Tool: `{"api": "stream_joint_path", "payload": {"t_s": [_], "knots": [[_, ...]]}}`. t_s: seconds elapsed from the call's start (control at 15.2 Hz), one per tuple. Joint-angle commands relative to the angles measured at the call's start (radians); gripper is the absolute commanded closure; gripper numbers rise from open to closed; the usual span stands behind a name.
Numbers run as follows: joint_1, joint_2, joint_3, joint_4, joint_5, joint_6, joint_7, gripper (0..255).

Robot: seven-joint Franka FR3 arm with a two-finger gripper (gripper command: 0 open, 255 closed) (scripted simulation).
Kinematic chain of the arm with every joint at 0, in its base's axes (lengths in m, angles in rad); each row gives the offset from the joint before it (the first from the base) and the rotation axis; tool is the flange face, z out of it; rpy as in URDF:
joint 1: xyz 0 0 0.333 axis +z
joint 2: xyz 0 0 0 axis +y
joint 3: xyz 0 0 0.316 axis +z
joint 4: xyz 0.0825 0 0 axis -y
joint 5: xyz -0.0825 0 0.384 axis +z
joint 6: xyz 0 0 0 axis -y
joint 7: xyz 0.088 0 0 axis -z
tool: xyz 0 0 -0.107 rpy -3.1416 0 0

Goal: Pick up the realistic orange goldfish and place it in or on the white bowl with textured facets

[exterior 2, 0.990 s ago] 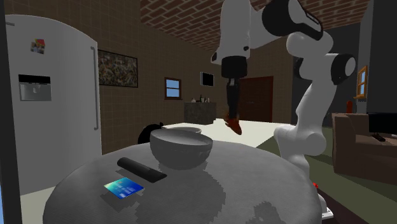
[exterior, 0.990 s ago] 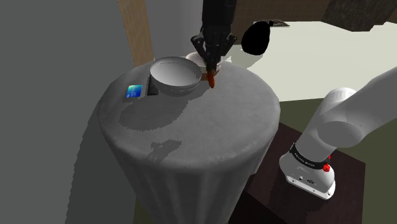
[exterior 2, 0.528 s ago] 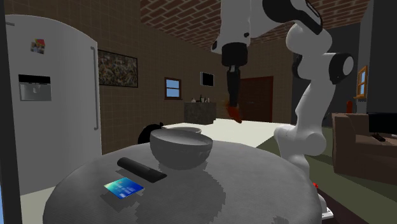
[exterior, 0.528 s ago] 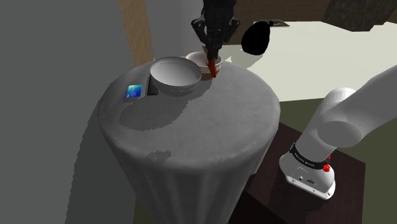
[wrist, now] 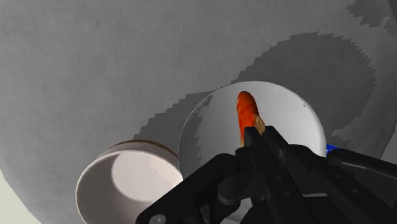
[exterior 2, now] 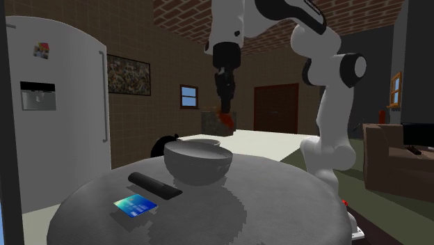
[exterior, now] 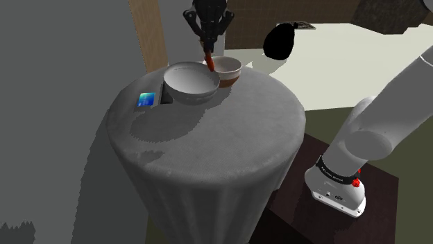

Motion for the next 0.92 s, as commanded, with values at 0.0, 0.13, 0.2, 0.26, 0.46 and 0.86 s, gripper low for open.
{"api": "stream_joint_path", "payload": {"t_s": [0.0, 0.13, 0.2, 0.26, 0.46, 0.86], "knots": [[-0.004, 0.086, 0.013, 0.091, -0.031, -0.010, 0.013, 255], [-0.004, 0.175, 0.022, 0.188, -0.067, -0.025, 0.021, 255], [-0.002, 0.222, 0.025, 0.241, -0.086, -0.036, 0.025, 255], [0.003, 0.276, 0.029, 0.306, -0.109, -0.050, 0.030, 255], [-0.001, 0.255, 0.025, 0.239, -0.100, -0.003, 0.023, 255], [-0.007, 0.224, 0.020, 0.119, -0.087, 0.087, 0.012, 255]]}}
